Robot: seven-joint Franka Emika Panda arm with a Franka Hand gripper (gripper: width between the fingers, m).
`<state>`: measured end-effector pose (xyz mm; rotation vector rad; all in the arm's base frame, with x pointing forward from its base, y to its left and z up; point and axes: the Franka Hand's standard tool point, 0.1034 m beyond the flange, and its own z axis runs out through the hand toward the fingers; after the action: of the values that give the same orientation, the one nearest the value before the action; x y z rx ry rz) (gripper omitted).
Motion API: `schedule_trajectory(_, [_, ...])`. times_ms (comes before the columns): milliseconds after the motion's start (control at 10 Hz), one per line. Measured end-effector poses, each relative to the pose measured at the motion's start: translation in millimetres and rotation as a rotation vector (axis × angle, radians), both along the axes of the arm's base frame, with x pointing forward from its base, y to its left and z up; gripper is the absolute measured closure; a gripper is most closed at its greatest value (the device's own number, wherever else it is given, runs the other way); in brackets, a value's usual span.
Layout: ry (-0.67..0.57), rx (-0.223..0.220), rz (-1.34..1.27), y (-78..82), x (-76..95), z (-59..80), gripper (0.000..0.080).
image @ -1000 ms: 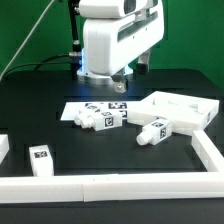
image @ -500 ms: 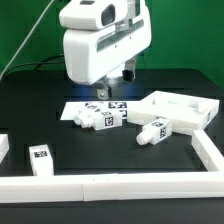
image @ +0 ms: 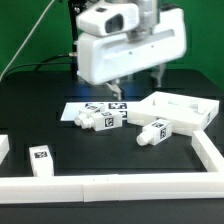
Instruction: Assemble one leg
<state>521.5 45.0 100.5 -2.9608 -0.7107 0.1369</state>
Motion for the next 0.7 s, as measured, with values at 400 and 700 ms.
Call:
schedule_trajectory(400, [-0.011, 0.002, 0.031, -4.3, -0.5, -5.1, 0.015])
schedule_trajectory(700, [-0.051, -0.02, -0.197, 0.5, -4.2, -9.6, 0.015])
